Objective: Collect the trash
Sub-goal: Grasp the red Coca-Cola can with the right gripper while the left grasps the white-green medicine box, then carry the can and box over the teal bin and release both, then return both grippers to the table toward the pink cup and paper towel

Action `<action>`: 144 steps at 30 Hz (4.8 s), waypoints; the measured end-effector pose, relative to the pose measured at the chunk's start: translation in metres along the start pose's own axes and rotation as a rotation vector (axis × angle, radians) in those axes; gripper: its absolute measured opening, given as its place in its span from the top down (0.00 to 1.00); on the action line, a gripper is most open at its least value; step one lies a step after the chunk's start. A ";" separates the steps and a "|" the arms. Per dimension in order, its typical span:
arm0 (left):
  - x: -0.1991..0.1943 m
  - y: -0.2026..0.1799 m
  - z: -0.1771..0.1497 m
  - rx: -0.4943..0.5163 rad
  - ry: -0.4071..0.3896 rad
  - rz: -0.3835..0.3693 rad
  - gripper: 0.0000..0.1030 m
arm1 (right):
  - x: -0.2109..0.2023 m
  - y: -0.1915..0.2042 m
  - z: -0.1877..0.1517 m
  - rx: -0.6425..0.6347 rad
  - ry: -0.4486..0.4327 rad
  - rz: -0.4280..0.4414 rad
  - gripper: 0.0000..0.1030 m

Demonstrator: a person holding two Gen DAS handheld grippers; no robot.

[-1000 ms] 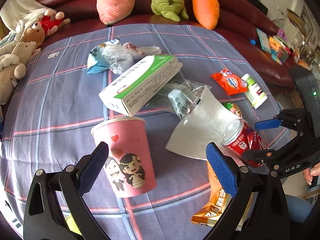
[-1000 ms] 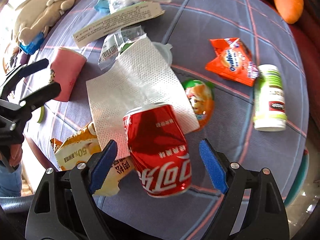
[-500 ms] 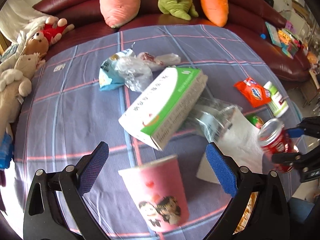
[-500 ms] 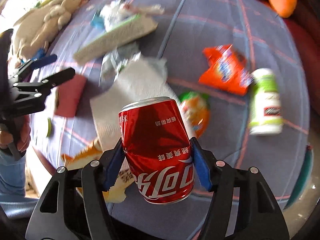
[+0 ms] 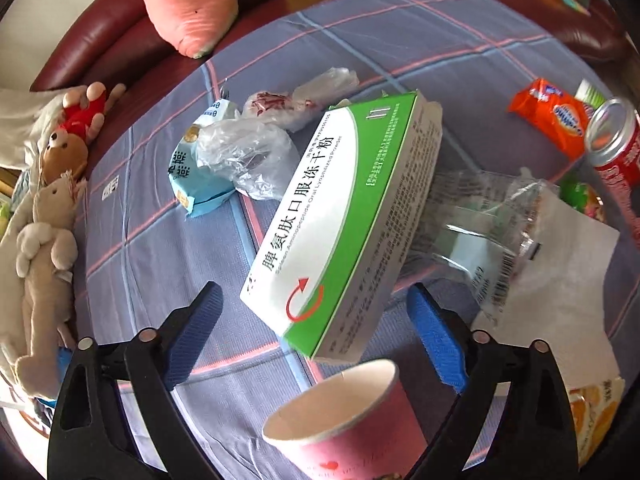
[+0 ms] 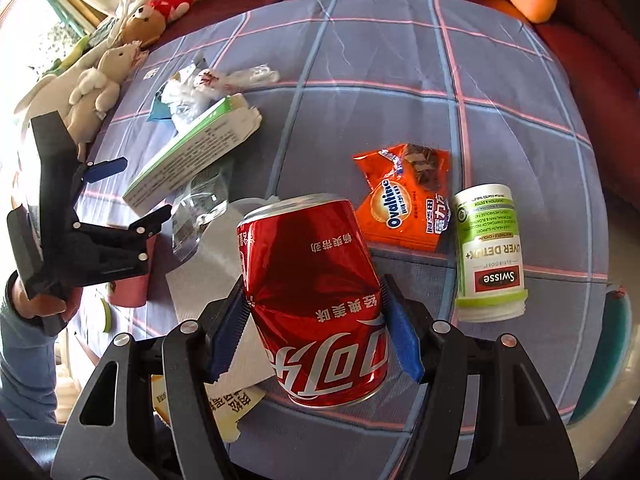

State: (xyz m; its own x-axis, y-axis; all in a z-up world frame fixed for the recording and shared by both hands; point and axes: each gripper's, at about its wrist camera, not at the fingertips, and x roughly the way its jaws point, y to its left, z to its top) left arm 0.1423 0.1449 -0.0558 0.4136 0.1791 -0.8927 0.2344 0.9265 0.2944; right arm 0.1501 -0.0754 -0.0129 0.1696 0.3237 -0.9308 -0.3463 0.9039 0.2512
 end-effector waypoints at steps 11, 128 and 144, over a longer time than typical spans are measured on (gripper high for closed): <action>0.005 0.013 0.005 -0.085 -0.022 0.001 0.66 | -0.001 -0.012 -0.006 0.027 -0.035 0.021 0.40; -0.133 -0.325 0.058 0.060 -0.189 -0.577 0.05 | -0.150 -0.250 -0.202 0.544 -0.305 -0.170 0.18; -0.116 -0.179 -0.008 -0.149 -0.210 -0.504 0.04 | -0.111 -0.126 -0.141 0.344 -0.217 -0.141 0.17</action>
State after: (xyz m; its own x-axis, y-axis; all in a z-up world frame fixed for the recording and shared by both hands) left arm 0.0458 -0.0389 -0.0079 0.4525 -0.3530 -0.8189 0.3278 0.9199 -0.2154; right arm 0.0452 -0.2646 0.0209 0.3964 0.2083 -0.8941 0.0157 0.9722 0.2334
